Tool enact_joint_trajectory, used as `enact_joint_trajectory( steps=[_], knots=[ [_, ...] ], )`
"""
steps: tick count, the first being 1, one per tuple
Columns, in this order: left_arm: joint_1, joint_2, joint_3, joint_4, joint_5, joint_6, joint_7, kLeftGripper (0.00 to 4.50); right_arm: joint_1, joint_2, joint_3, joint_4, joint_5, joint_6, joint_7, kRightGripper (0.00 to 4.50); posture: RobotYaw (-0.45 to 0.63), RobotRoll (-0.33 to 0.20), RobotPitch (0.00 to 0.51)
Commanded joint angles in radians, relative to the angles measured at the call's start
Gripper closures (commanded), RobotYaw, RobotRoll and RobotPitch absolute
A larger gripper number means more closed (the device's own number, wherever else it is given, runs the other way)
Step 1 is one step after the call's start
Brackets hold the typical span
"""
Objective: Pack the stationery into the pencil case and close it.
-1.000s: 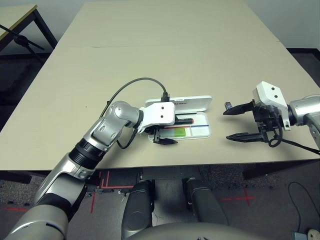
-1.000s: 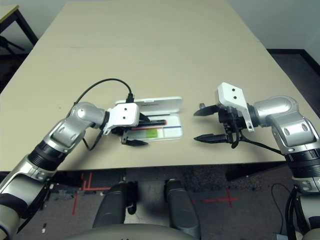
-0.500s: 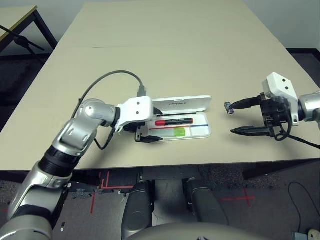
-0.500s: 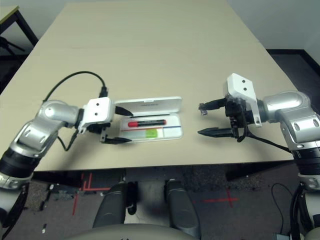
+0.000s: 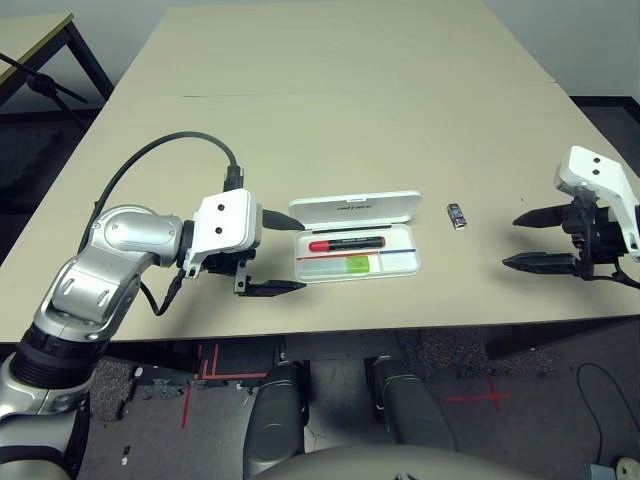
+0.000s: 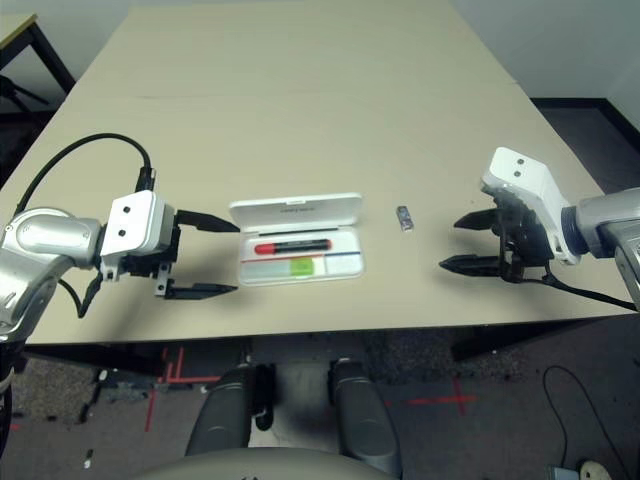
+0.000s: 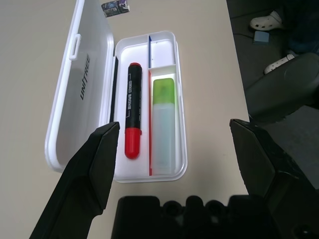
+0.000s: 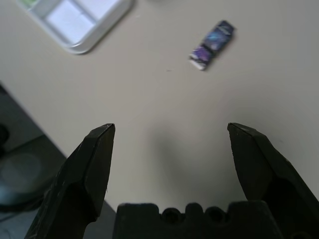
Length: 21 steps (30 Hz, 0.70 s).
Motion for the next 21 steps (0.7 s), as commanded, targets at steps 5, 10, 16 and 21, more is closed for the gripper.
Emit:
enact_joint_trajectory(
  steps=[5,10,16,21],
  knots=[
    [0.0,-0.002,-0.034,-0.019,0.01,-0.008,0.017,0.06,-0.136,0.189,-0.006,0.012,-0.043,0.291,-0.328,0.0,-0.07,0.0,0.155],
    [-0.009,-0.006,-0.054,-0.012,0.016,-0.016,0.02,0.06,-0.185,0.328,-0.045,0.003,-0.039,0.418,-0.487,0.0,-0.07,0.0,0.158],
    [-0.014,-0.014,-0.071,-0.014,0.023,-0.019,0.034,0.06,-0.187,0.473,-0.069,0.012,-0.05,0.433,-0.627,0.0,-0.05,0.0,0.157],
    [-0.011,-0.015,-0.07,-0.021,0.024,-0.014,0.045,0.06,-0.185,0.524,-0.046,0.055,-0.061,0.388,-0.684,0.0,-0.04,0.0,0.155]
  ],
)
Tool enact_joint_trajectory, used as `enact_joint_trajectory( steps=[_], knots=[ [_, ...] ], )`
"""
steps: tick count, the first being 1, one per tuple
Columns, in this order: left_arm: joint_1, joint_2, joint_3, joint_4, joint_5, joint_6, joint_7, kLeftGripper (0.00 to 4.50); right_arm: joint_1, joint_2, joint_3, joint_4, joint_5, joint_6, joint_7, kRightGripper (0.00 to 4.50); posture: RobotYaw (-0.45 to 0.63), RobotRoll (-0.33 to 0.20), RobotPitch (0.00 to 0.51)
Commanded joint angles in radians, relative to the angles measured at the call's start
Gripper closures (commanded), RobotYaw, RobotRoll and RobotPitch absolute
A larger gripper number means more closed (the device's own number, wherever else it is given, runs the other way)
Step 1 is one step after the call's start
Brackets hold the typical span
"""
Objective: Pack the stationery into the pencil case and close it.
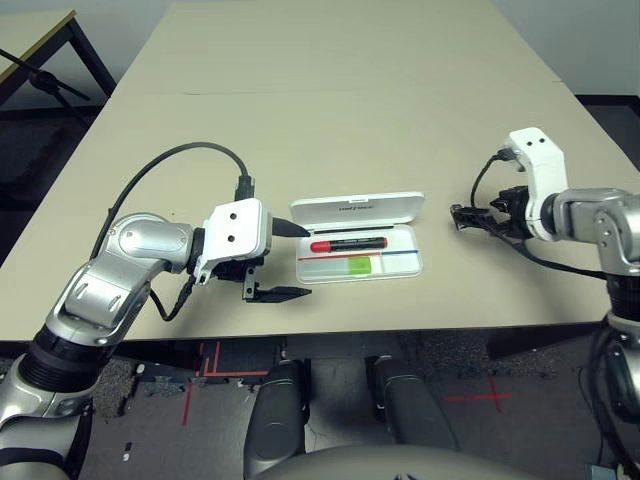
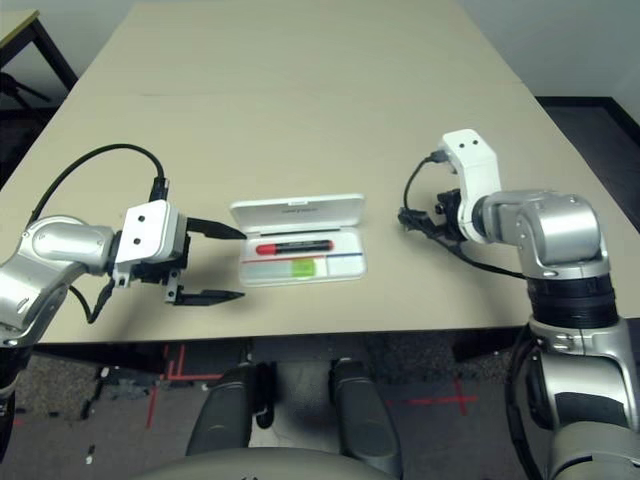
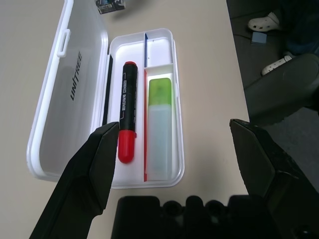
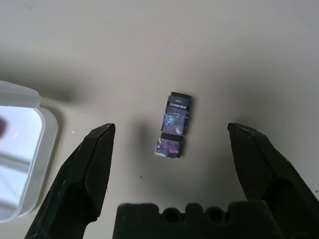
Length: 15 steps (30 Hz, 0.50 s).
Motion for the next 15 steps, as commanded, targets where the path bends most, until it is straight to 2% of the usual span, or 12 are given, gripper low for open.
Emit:
enact_joint_trajectory(
  steps=[1,15],
  knots=[
    [-0.004,0.002,-0.015,-0.022,0.013,0.0,0.011,0.06,-0.001,0.015,0.005,0.04,-0.012,-0.024,-0.03,0.0,-0.03,0.0,0.154],
    [0.0,0.001,-0.019,-0.04,0.019,0.011,0.031,0.06,-0.003,0.088,0.062,0.182,-0.036,-0.137,-0.059,0.0,-0.02,0.0,0.153]
  ],
)
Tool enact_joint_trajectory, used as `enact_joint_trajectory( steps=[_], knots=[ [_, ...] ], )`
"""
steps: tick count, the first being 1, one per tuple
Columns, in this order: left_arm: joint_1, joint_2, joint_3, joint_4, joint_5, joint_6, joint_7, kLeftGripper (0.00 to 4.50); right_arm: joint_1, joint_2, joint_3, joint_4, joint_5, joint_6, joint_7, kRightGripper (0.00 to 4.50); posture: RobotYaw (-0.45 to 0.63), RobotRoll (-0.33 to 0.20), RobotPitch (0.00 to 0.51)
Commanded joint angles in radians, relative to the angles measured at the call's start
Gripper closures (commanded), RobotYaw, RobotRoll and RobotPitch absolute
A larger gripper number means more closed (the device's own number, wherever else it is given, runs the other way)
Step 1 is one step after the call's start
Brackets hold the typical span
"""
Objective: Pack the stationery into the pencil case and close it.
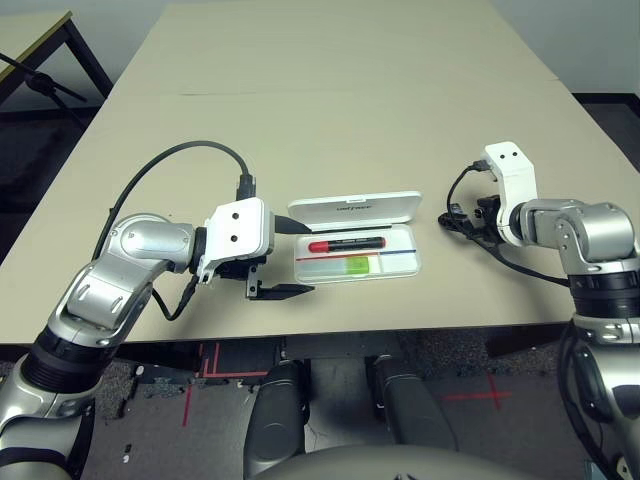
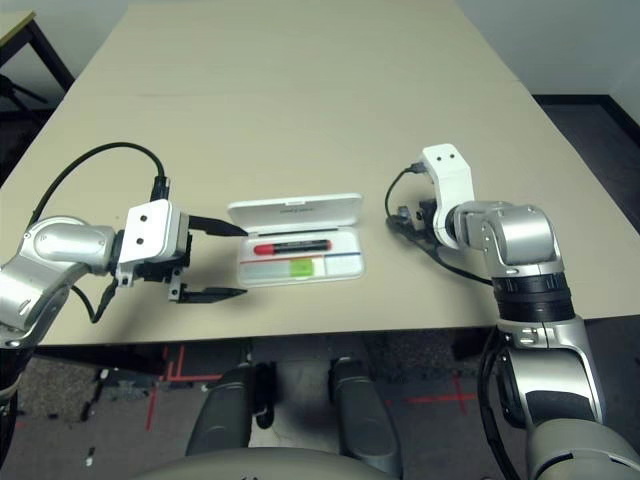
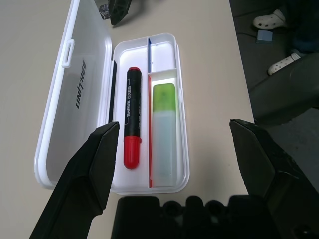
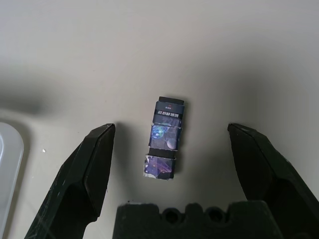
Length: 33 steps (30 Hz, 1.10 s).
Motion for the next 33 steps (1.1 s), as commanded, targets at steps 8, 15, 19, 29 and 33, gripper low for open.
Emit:
enact_joint_trajectory(
  steps=[8,15,19,29,33],
  knots=[
    [-0.004,0.002,-0.022,-0.011,0.012,0.006,0.002,0.0,0.015,0.025,0.028,0.037,-0.017,-0.025,0.005,2.06,-0.01,0.0,0.143],
    [-0.012,-0.002,-0.034,-0.007,0.016,0.007,-0.001,0.0,0.015,-0.038,0.06,0.015,-0.03,-0.041,0.054,4.18,-0.01,0.0,0.143],
    [-0.017,-0.001,-0.04,-0.002,0.016,0.004,-0.003,0.0,0.035,-0.159,0.166,0.005,-0.085,-0.164,0.145,4.18,-0.01,0.0,0.143],
    [-0.016,0.006,-0.042,0.014,0.015,-0.006,-0.016,0.0,0.107,-0.446,0.236,0.06,-0.181,-0.704,0.482,4.18,-0.04,0.0,0.152],
    [-0.024,0.005,-0.046,0.024,0.016,-0.01,-0.023,0.0,0.117,-0.491,0.22,0.054,-0.16,-0.86,0.637,4.18,-0.05,0.0,0.157]
  ],
)
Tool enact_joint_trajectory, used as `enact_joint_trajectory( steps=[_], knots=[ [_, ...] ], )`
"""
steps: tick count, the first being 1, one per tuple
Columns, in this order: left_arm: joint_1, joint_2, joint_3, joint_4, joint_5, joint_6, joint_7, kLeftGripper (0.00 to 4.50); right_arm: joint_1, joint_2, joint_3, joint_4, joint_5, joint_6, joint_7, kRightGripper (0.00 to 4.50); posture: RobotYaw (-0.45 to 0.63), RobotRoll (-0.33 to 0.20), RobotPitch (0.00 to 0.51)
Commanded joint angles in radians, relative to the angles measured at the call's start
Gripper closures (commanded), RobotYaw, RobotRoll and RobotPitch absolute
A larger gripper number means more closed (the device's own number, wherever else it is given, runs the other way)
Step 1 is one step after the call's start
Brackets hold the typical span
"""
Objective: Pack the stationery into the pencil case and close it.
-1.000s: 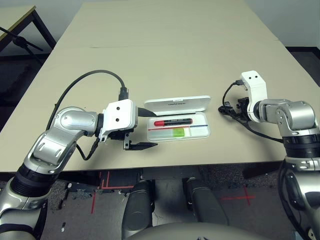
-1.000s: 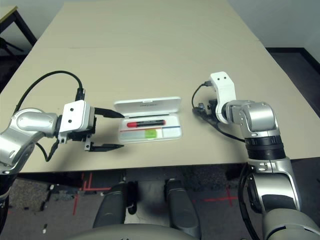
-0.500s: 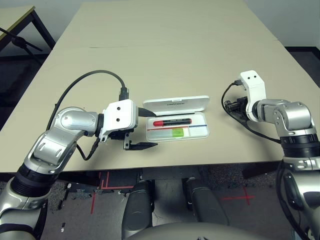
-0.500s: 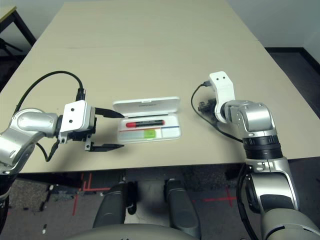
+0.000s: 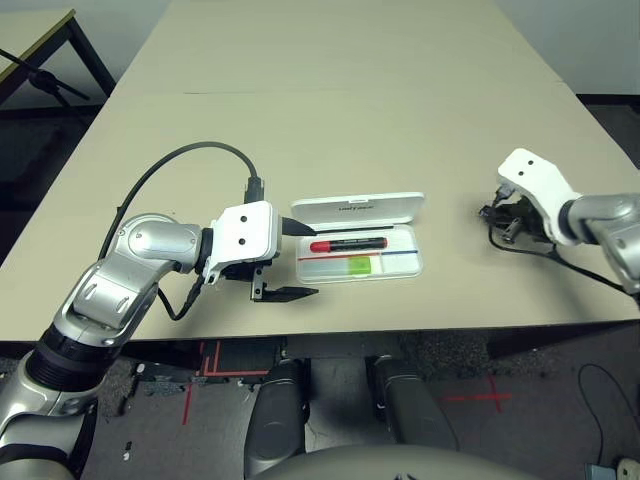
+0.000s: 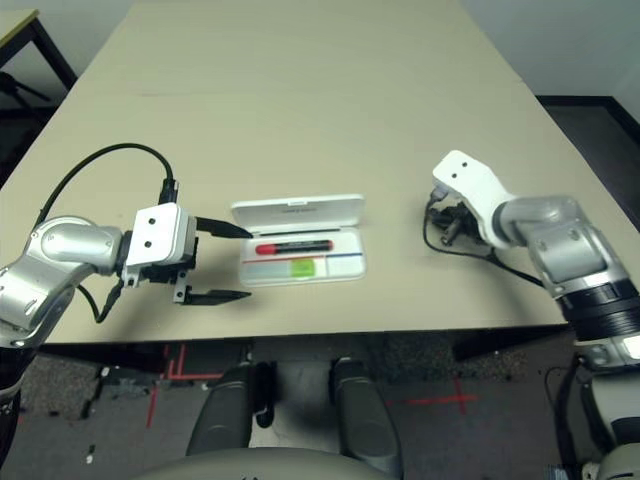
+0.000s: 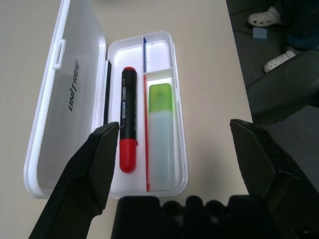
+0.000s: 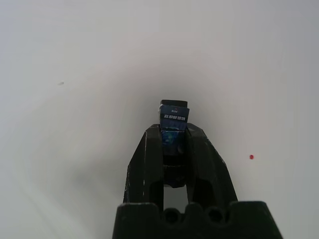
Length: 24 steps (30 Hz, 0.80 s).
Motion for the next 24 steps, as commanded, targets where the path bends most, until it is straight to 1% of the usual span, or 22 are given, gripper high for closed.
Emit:
enact_joint_trajectory(
  steps=[1,5,12,19,24],
  knots=[
    [-0.005,0.008,-0.013,0.019,0.008,-0.01,-0.018,0.0,0.017,-0.024,-0.009,0.001,0.01,-0.138,0.121,4.18,-0.05,0.0,0.158],
    [-0.007,0.007,-0.016,0.022,0.008,-0.01,-0.02,0.0,0.032,-0.027,-0.03,-0.023,0.074,-0.261,0.283,4.18,-0.05,0.0,0.161],
    [-0.006,0.01,-0.019,0.019,0.008,-0.005,-0.019,0.0,0.018,-0.01,-0.027,-0.097,0.124,-0.275,0.402,4.18,-0.04,0.0,0.166],
    [-0.007,0.008,-0.024,0.015,0.014,-0.002,-0.013,0.0,-0.022,0.061,-0.001,-0.132,0.111,-0.276,0.426,4.18,-0.03,0.0,0.166],
    [-0.001,0.007,-0.023,0.004,0.016,0.006,-0.006,0.0,-0.015,0.133,0.014,-0.116,0.074,-0.341,0.395,4.18,-0.02,0.0,0.166]
  ],
)
